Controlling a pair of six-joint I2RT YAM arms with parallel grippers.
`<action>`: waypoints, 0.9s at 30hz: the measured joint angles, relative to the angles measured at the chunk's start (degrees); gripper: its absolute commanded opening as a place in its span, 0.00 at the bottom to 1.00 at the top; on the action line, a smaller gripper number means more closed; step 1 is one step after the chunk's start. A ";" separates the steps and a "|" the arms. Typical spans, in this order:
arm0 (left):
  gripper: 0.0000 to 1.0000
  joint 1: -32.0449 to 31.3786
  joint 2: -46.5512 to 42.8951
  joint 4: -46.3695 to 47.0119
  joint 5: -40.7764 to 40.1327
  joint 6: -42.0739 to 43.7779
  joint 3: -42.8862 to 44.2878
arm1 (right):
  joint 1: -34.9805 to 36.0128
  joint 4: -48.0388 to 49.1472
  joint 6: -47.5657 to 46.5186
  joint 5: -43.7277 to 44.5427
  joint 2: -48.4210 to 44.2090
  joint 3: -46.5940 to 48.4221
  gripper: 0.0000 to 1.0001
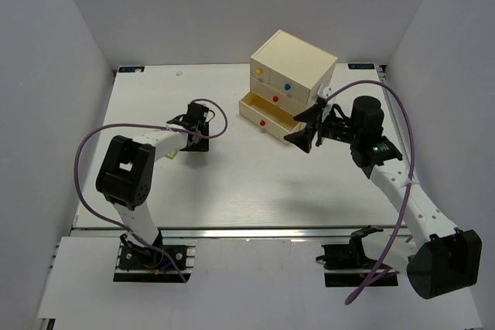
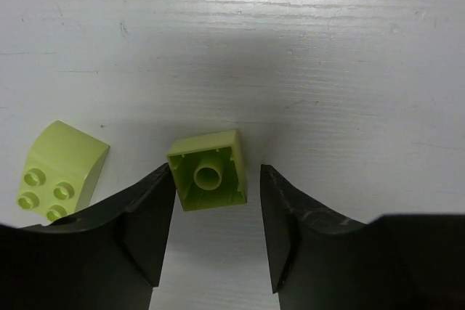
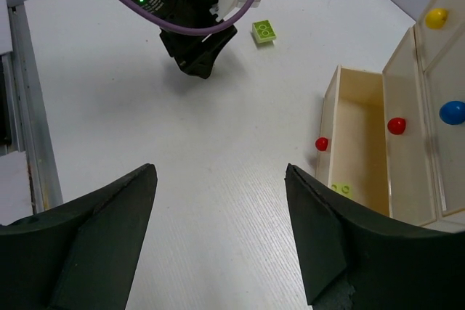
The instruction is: Sort the legos into containers by color
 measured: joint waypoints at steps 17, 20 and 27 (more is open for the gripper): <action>0.06 -0.61 -5.68 8.02 25.49 0.81 3.54 | -7.56 5.03 5.77 -3.02 -2.34 -1.92 0.00; 0.07 -1.01 -5.31 13.53 32.96 -3.28 7.21 | -9.01 6.25 6.99 -1.57 -2.82 -2.16 0.00; 0.08 -1.46 4.09 26.71 40.13 -19.37 16.24 | -11.50 7.89 9.92 -0.39 -3.34 -3.80 0.00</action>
